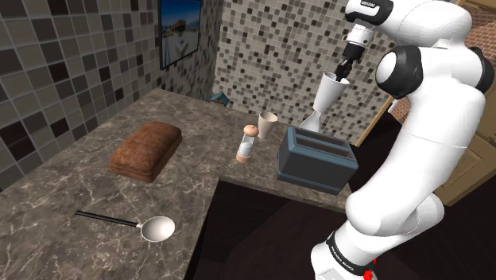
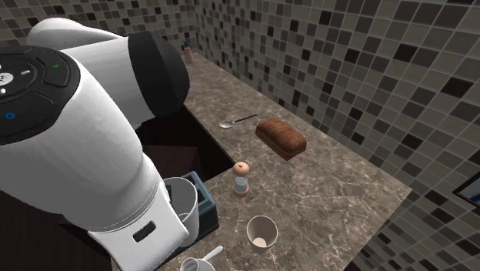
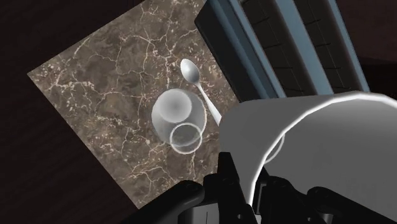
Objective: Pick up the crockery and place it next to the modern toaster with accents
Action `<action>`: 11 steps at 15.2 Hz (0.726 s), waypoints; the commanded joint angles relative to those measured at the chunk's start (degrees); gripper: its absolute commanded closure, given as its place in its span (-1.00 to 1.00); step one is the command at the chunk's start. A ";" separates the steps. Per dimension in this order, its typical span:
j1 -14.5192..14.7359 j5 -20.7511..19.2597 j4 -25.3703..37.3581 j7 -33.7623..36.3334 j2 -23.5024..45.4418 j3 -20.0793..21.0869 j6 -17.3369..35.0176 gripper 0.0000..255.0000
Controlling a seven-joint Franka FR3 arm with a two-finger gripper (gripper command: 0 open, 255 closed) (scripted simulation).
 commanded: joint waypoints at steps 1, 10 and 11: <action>-2.37 0.69 2.92 -2.94 2.37 -0.89 -0.91 1.00; -17.92 7.20 34.37 -11.28 22.65 -1.04 -12.82 1.00; -16.82 6.64 30.47 -11.61 20.99 -1.39 -10.72 1.00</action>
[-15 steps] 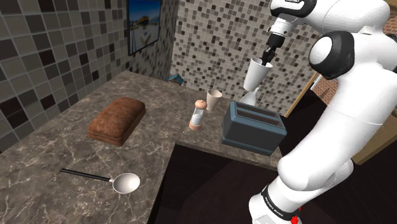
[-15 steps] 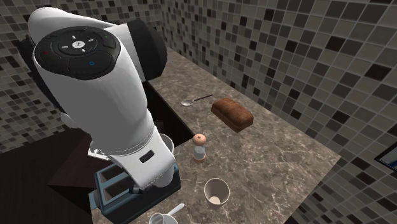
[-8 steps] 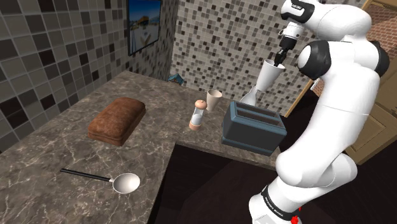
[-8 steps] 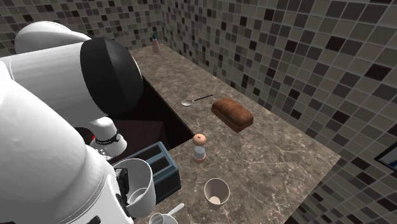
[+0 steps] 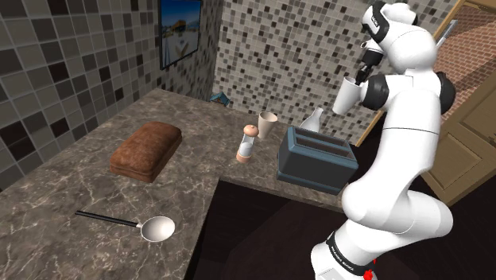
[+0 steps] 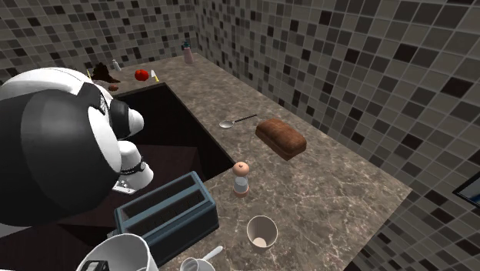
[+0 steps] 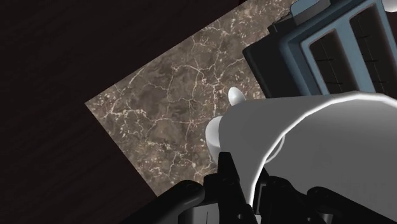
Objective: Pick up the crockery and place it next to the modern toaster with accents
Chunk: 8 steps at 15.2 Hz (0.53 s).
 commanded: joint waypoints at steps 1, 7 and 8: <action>0.80 -0.50 -3.82 -0.66 -1.34 -0.33 2.42 1.00; 3.83 -2.03 -15.99 -1.34 -5.56 -0.99 10.14 1.00; 4.17 -2.19 -17.52 -1.41 -5.99 -1.05 11.21 1.00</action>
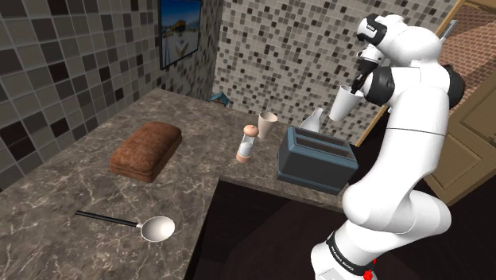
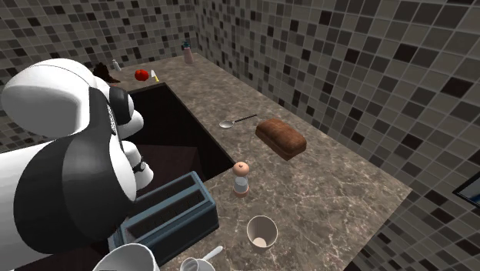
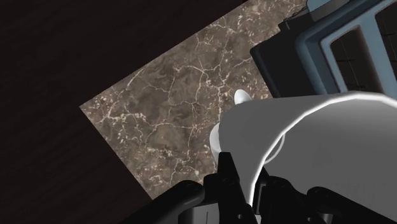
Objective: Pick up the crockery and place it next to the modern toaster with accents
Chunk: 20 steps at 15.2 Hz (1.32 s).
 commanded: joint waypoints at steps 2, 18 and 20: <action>0.89 -0.41 -4.22 -0.19 -1.12 -0.13 3.12 1.00; 3.39 -0.94 -19.78 -1.07 -2.99 -0.10 16.61 1.00; 3.54 -0.87 -21.17 -1.20 -2.88 -0.04 18.08 1.00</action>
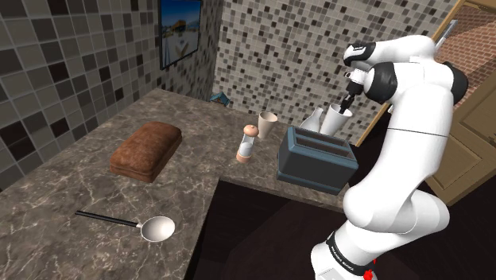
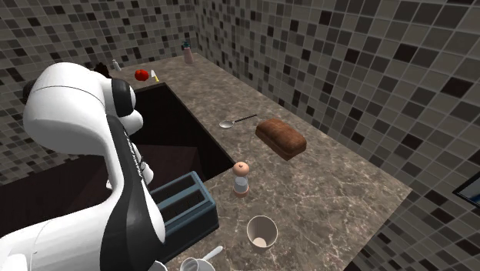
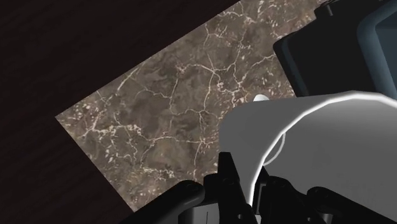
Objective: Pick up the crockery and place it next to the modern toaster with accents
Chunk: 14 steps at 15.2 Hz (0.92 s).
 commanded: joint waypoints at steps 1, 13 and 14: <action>0.05 0.12 -1.26 -0.22 0.23 0.05 1.49 1.00; 0.40 1.13 -7.65 -1.15 2.20 0.61 9.61 1.00; 0.40 1.24 -8.07 -1.24 2.44 0.67 10.24 1.00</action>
